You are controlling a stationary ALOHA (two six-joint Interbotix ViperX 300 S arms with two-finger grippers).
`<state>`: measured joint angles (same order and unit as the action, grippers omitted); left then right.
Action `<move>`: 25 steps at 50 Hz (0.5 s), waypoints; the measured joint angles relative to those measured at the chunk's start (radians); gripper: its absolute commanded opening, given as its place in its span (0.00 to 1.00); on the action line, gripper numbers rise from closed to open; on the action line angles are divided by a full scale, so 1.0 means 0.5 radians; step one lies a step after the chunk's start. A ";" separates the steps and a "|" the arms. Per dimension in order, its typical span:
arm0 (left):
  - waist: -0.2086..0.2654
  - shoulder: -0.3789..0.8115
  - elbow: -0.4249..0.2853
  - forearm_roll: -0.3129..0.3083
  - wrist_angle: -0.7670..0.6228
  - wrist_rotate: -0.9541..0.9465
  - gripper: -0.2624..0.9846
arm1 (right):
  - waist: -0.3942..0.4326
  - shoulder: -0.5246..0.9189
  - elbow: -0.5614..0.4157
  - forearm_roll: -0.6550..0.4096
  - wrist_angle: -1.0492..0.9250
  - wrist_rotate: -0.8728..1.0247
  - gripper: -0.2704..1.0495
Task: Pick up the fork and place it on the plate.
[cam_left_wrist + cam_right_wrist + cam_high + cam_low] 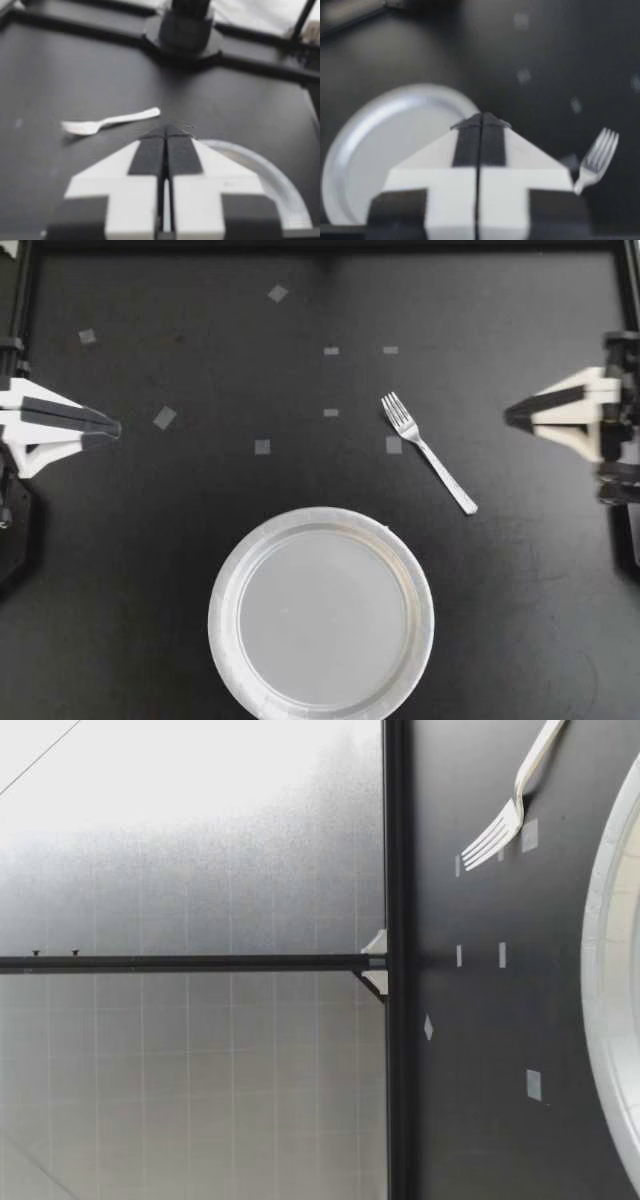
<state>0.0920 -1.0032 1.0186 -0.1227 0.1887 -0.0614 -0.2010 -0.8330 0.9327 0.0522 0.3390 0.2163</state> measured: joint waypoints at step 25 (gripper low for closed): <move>0.000 -0.003 0.083 0.000 0.156 -0.110 0.46 | -0.061 0.681 -0.408 0.000 0.663 0.114 0.60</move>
<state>0.0920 -1.0048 1.0600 -0.1227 0.2669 -0.1166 -0.2316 -0.4924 0.7286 0.0522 0.6703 0.2730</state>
